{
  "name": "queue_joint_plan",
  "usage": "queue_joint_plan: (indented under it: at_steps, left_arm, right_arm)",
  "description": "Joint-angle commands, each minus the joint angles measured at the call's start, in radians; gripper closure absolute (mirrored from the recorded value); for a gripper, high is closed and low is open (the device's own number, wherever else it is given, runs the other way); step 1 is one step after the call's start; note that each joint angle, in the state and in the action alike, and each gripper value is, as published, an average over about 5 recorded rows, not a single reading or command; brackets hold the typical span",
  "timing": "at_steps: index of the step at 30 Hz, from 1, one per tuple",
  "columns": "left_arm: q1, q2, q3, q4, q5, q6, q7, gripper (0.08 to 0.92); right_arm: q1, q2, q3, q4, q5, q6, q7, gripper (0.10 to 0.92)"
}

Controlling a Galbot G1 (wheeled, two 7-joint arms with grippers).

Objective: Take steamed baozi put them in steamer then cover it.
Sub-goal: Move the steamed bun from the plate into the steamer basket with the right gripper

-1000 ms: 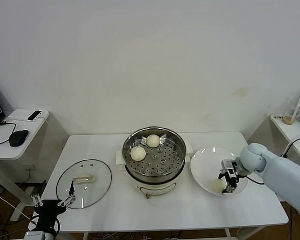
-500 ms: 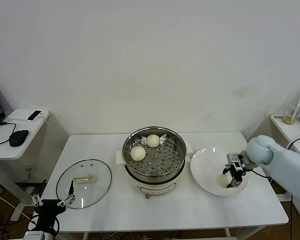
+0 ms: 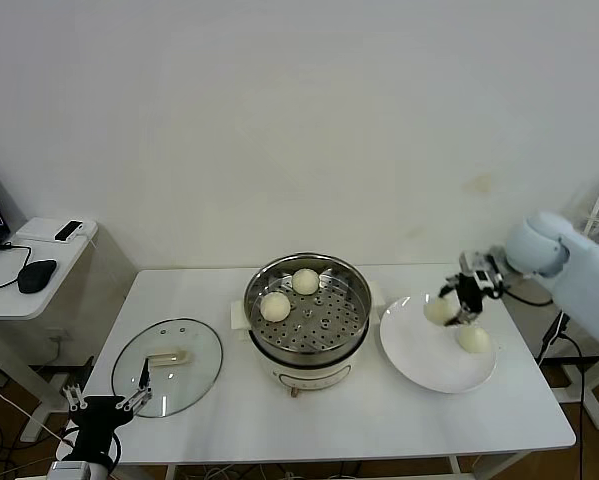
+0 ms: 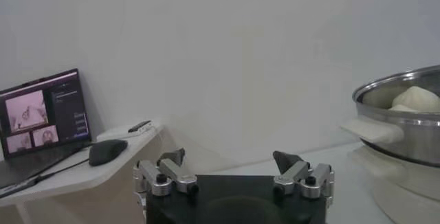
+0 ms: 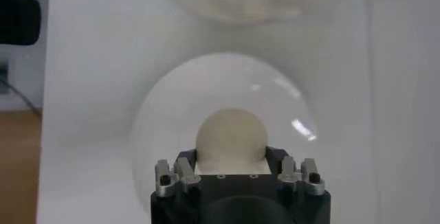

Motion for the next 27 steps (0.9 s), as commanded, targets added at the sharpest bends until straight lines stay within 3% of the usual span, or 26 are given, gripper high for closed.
queue_joint_plan:
  at_steps: [1,10,27]
  left_arm:
    - [0.001,-0.002,-0.002,0.002,0.002,0.001,0.0,0.177]
    - [0.016,-0.019,-0.028,-0.007,0.002,-0.001,0.0,0.177]
    - [0.038,-0.051,-0.071,-0.037,-0.01,-0.003,-0.001,0.177]
  right_arm:
    - [0.288,0.179,-0.181,0.082,0.101,-0.024,0.039,0.389]
    - [0.288,0.346,-0.31,0.057,0.11,0.049,0.157,0.389]
    - [0.217,0.446,-0.473,0.024,-0.025,0.368,0.203,0.393]
